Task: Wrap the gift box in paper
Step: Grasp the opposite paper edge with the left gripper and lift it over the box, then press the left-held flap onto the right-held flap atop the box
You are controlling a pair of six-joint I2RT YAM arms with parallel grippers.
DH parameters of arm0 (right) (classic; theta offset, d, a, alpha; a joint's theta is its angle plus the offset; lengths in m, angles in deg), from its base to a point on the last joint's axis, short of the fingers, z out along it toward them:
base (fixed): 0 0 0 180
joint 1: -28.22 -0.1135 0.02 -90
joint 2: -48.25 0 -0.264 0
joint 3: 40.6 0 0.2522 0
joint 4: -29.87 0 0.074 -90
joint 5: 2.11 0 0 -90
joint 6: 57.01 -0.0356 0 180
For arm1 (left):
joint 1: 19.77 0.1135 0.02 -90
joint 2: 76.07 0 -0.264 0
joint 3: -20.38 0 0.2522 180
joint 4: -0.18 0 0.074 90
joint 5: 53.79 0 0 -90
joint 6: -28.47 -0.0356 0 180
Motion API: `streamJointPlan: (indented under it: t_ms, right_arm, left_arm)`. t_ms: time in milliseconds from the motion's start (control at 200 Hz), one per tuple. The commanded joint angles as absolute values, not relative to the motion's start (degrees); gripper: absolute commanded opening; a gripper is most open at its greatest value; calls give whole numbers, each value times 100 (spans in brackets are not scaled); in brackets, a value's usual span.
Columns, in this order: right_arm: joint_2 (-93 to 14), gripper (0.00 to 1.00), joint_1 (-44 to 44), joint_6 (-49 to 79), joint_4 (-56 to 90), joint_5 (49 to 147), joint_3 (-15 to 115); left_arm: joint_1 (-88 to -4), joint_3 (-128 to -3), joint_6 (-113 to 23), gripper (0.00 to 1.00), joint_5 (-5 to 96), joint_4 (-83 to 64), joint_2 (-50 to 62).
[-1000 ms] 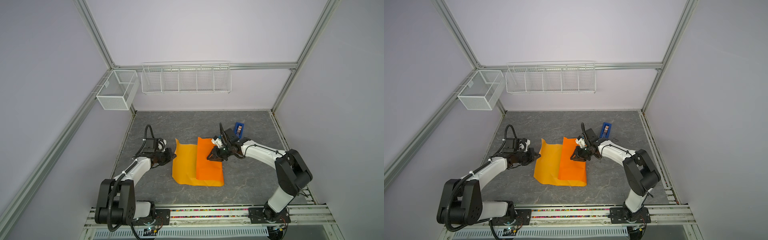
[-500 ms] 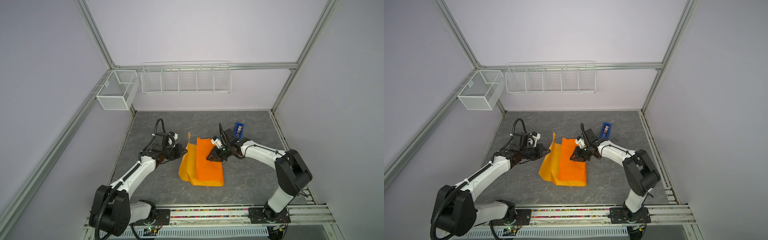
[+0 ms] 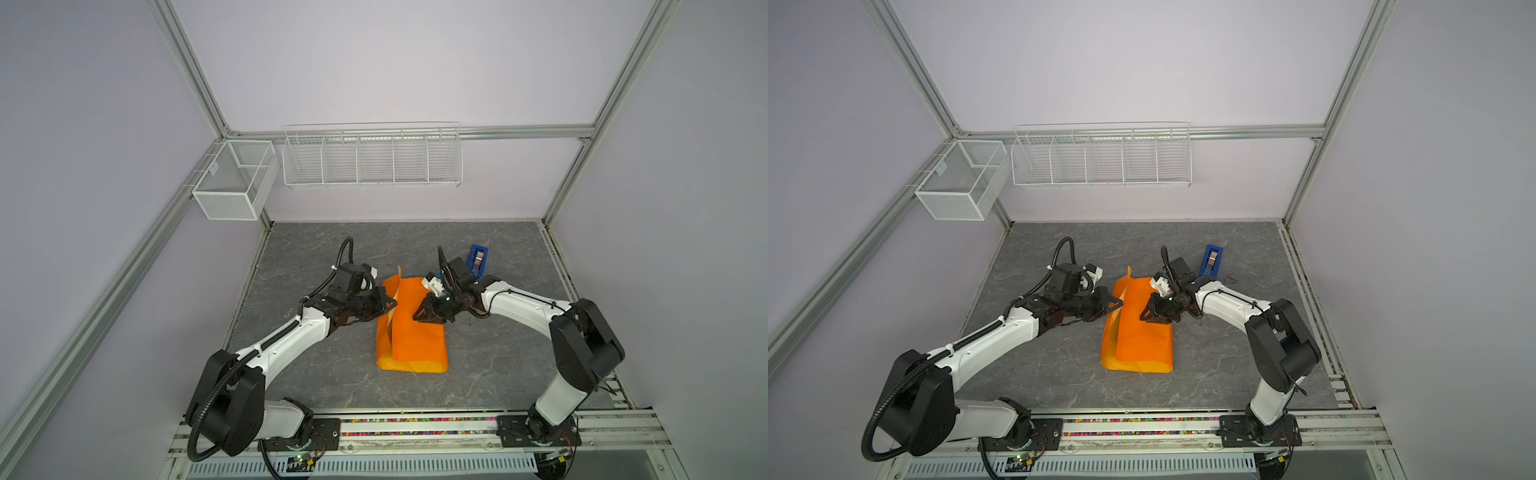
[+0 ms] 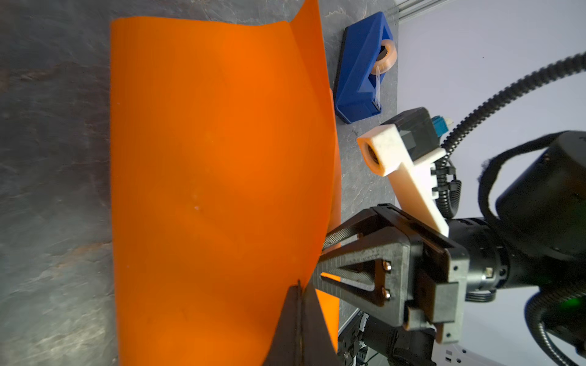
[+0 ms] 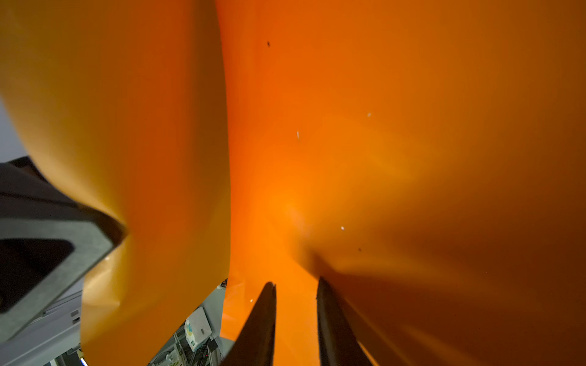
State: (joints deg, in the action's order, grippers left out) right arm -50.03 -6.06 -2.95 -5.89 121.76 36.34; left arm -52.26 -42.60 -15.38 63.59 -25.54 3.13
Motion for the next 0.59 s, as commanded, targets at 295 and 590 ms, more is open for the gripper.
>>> streamJointPlan:
  t_ms: [295,590]
  right_arm:
    - [-5072,26,-709,-264,-826,12004,3491]
    - [-4985,27,-714,-300,-800,12033,3511]
  left_arm:
    - [-5806,-4807,-917,0,5960,-2526,1293]
    - [-5885,-4928,-1054,1,5777,-3037,1643]
